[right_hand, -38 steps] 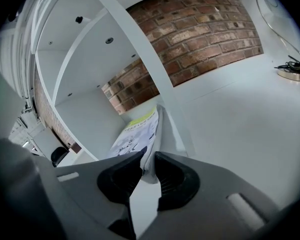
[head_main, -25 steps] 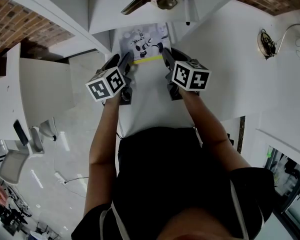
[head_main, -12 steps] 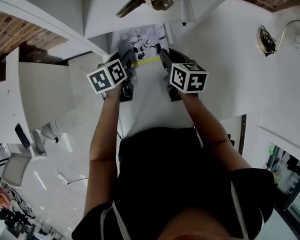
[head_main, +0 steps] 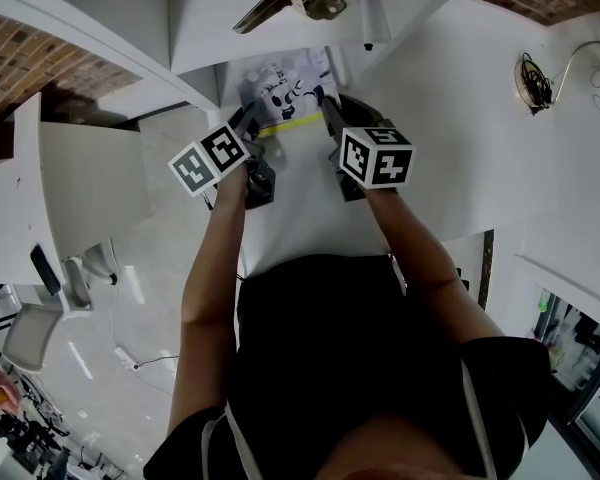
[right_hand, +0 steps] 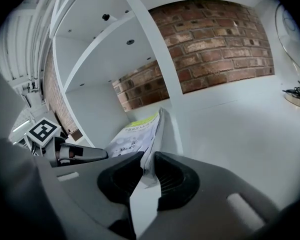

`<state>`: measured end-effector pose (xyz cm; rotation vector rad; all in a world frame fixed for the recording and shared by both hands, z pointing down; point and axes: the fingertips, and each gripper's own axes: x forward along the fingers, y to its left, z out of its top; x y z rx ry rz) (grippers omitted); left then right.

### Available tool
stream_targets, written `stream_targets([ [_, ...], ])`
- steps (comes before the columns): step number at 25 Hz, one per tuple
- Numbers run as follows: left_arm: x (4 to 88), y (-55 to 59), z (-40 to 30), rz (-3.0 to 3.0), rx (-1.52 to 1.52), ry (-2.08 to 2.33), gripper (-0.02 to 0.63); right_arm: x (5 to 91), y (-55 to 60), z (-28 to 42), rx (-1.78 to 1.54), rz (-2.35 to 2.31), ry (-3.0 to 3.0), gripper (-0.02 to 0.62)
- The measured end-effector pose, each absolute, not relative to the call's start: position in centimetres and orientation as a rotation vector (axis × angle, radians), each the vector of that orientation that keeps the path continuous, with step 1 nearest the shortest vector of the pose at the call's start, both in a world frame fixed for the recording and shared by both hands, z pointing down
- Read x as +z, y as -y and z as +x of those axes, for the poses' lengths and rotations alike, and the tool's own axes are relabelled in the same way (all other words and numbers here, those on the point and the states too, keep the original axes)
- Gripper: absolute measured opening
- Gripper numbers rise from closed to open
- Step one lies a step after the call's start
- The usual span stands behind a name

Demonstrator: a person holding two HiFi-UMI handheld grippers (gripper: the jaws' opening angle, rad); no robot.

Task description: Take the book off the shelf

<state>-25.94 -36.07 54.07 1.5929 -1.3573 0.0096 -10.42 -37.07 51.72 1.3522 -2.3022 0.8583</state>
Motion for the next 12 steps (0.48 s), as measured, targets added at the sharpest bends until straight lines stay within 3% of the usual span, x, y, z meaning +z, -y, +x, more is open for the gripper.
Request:
stream_targets([
  [12,52.1,35.2,-25.4,1.596,-0.089,1.375,0.080,51.1,35.6,-10.6,0.832,1.341,2.322,0.066],
])
